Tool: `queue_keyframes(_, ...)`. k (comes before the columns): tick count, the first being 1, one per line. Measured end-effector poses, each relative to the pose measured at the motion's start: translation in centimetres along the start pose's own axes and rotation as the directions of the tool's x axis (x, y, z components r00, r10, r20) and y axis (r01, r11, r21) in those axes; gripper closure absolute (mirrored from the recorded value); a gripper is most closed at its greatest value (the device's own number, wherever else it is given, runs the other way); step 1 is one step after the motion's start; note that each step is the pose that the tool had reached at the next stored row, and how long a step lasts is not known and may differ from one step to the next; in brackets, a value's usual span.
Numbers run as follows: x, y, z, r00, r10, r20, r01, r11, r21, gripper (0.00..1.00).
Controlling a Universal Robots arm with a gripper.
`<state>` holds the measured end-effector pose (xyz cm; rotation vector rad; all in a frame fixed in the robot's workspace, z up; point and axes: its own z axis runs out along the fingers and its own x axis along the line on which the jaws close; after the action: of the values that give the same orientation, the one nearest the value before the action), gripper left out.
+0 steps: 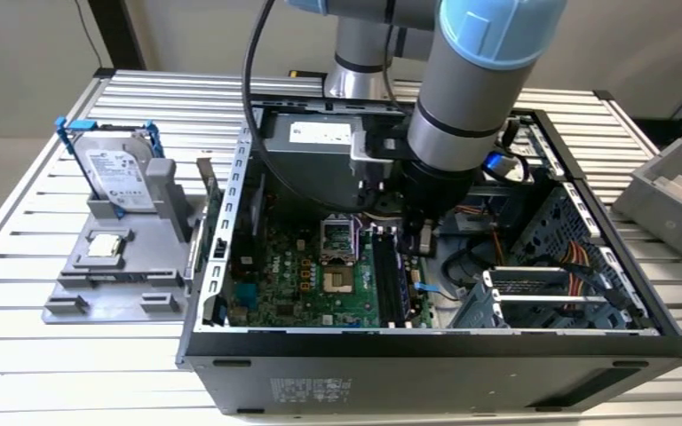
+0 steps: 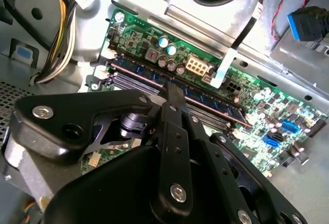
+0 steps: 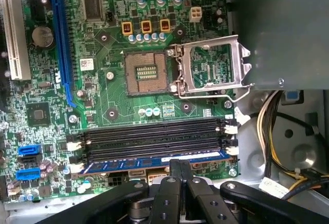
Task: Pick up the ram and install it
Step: 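Press down the ram until it locks into place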
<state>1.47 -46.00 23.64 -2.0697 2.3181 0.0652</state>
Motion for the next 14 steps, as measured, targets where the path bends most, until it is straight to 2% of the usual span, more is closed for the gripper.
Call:
queue_keyframes(4,0.02,-0.03,0.22,0.9994,-0.036,-0.0045,0.036,0.9994,-0.0029,1.0)
queue_keyframes(8,0.1,-0.04,0.41,0.9976,-0.069,-0.0057,0.069,0.9976,-0.0075,1.0)
queue_keyframes(12,0.47,-0.08,0.45,0.9967,-0.081,-0.0065,0.081,0.9967,-0.0085,1.0)
queue_keyframes(14,0.64,-0.11,0.45,0.9966,-0.082,-0.0108,0.082,0.9966,-0.0107,1.0)
